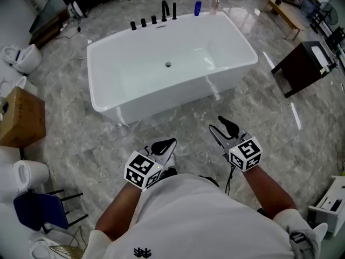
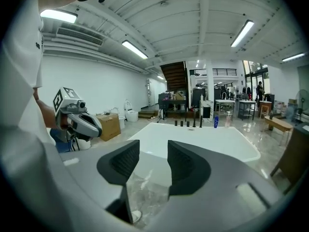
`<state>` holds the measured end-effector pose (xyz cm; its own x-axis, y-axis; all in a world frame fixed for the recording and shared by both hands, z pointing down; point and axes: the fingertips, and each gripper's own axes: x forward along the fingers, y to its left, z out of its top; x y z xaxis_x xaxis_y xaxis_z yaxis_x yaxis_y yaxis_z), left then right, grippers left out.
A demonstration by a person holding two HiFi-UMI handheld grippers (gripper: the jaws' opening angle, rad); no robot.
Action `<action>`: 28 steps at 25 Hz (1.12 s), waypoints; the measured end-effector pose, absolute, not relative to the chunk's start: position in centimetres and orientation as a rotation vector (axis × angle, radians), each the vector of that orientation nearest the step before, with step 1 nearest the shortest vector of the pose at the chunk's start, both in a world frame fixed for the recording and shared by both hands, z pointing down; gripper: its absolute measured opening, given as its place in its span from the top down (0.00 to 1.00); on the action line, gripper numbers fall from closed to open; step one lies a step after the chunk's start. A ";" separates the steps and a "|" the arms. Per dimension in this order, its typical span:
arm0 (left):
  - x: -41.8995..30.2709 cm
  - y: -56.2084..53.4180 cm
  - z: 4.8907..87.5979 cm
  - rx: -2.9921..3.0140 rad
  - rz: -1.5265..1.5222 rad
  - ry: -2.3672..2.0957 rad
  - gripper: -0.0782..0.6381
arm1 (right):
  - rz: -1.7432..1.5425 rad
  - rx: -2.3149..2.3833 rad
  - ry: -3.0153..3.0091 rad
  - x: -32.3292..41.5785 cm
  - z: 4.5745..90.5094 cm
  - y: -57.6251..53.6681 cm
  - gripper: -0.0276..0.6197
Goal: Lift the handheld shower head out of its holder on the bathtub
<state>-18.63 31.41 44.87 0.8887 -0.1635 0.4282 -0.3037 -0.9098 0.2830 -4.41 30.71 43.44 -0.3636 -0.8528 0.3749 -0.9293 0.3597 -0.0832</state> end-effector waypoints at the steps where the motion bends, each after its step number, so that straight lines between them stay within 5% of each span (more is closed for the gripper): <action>1: -18.7 29.9 45.0 2.711 0.569 -0.344 0.88 | 0.409 1.590 -2.346 -4.4 43.4 29.5 0.65; 15: -13.2 19.1 47.0 2.677 0.586 -0.326 0.88 | 0.441 1.574 -2.351 0.4 44.7 17.9 0.65; 28: 0.2 9.6 45.4 2.623 0.559 -0.555 0.88 | 0.405 1.338 -2.513 12.1 45.0 5.4 0.66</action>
<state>0.18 9.65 45.42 0.8411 -0.2924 0.4549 -0.4525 -0.8412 0.2959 12.06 5.41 44.95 -0.5392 -0.7621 0.3584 -0.8361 0.5355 -0.1192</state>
